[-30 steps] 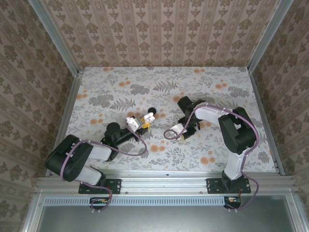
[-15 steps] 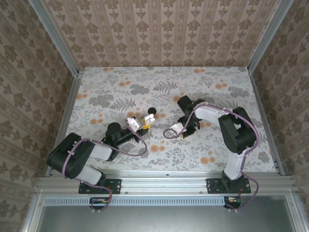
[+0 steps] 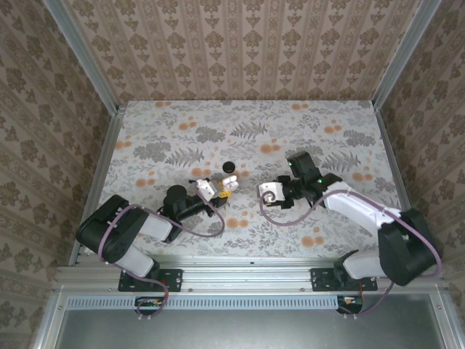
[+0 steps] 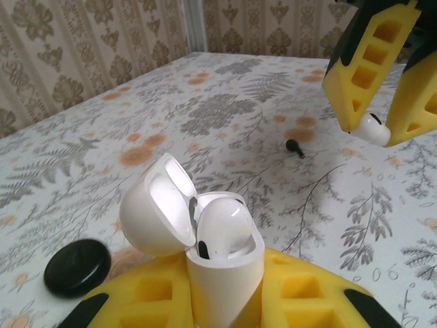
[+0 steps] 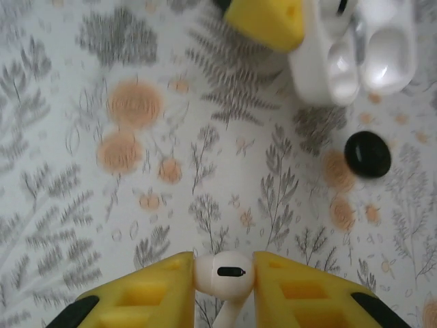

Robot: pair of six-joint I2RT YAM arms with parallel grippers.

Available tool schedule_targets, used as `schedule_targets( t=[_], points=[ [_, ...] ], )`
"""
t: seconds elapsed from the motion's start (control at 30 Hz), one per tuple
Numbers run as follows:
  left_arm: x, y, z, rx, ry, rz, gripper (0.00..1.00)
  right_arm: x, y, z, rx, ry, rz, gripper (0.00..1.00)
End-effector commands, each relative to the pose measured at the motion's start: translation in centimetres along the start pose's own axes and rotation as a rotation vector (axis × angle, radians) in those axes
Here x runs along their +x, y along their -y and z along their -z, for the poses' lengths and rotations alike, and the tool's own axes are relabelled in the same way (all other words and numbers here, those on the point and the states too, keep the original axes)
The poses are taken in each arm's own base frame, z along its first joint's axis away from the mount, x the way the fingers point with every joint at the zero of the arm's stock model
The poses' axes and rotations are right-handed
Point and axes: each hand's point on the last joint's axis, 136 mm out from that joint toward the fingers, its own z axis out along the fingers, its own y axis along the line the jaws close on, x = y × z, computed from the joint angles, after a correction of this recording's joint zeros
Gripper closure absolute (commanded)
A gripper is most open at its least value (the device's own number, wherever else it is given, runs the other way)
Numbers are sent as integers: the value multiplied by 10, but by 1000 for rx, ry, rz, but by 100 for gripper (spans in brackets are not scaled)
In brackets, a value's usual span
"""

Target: Insert wireless bluetooth earbuds into charging case

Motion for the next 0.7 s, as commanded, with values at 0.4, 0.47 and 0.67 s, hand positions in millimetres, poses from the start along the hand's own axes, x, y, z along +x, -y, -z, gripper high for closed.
schedule_targets(
  t=[0.4, 0.47, 0.67],
  points=[
    [-53, 17, -21, 21, 143, -112, 100, -73, 49, 80, 458, 581, -564, 74],
    [-58, 18, -21, 23, 156, -116, 100, -75, 53, 87, 489, 622, -605, 74],
    [-72, 19, -20, 9, 187, -118, 100, -83, 65, 95, 519, 742, -739, 73]
  ],
)
